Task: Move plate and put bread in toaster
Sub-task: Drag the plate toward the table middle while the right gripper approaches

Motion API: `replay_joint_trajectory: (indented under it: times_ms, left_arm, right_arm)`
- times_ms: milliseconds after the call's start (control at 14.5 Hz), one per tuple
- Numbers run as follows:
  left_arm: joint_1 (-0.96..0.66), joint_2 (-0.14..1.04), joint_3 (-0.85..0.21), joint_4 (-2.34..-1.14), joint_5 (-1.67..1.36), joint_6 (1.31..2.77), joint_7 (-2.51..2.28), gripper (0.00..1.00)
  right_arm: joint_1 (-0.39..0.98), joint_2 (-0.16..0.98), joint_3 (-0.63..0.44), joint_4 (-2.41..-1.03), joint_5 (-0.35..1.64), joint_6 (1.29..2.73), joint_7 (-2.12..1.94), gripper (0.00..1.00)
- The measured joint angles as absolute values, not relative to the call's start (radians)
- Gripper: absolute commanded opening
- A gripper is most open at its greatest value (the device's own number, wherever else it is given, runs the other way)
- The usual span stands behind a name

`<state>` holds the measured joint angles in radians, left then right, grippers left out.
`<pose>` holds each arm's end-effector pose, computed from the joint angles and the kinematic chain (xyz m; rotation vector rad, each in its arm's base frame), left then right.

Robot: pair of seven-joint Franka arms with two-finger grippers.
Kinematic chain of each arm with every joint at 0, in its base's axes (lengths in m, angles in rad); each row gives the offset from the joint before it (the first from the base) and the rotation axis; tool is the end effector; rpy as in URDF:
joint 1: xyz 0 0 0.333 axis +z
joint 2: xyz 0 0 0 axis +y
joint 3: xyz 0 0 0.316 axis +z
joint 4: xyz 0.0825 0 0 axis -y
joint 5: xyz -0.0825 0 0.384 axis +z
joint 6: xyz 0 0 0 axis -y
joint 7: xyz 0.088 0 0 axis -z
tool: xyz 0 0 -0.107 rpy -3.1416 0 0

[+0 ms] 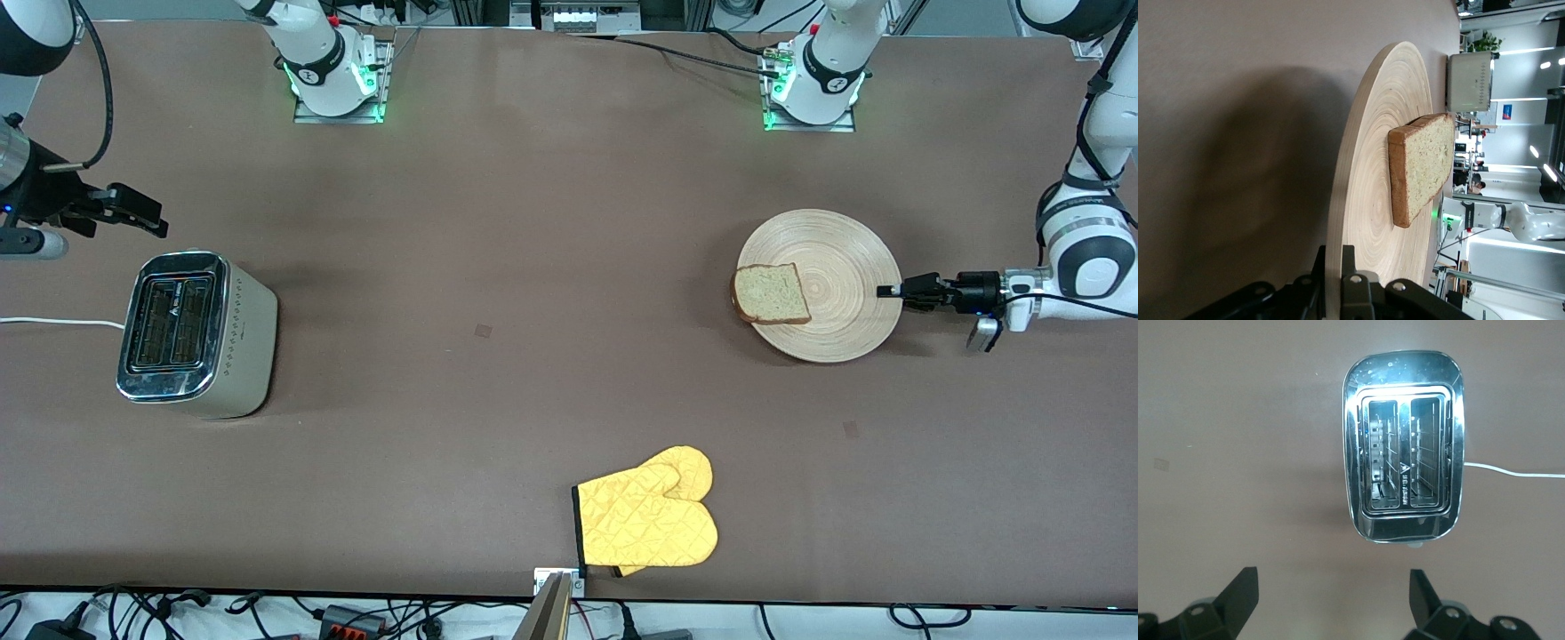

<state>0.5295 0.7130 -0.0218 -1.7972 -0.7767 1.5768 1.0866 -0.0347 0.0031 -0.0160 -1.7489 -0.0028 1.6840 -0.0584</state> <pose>0.5201 0.2042 0.1416 1.9942 -0.1680 -0.1070 0.5559 -0.0285 0.5480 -3.1389 -0.0127 0.1068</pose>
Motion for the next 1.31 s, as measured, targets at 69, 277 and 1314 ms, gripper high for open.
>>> replay_joint_trajectory:
  times_ms: [69,277,1314]
  left_arm:
    - [0.527,0.708,-0.034,-1.78,-0.775,1.554,1.09,0.01]
    - [0.495,0.695,-0.084,-1.715,-0.746,1.463,1.089,0.01]
    - [-0.1,0.739,-0.126,-1.807,-1.183,1.858,0.924,0.01]
  right_arm:
    - [-0.031,0.01,-0.015,-1.749,-0.003,1.687,-0.058,1.0]
    - [0.005,0.034,-0.012,-1.749,-0.003,1.69,-0.058,1.0]
    - [0.176,0.292,-0.01,-1.752,0.09,1.864,0.09,1.0]
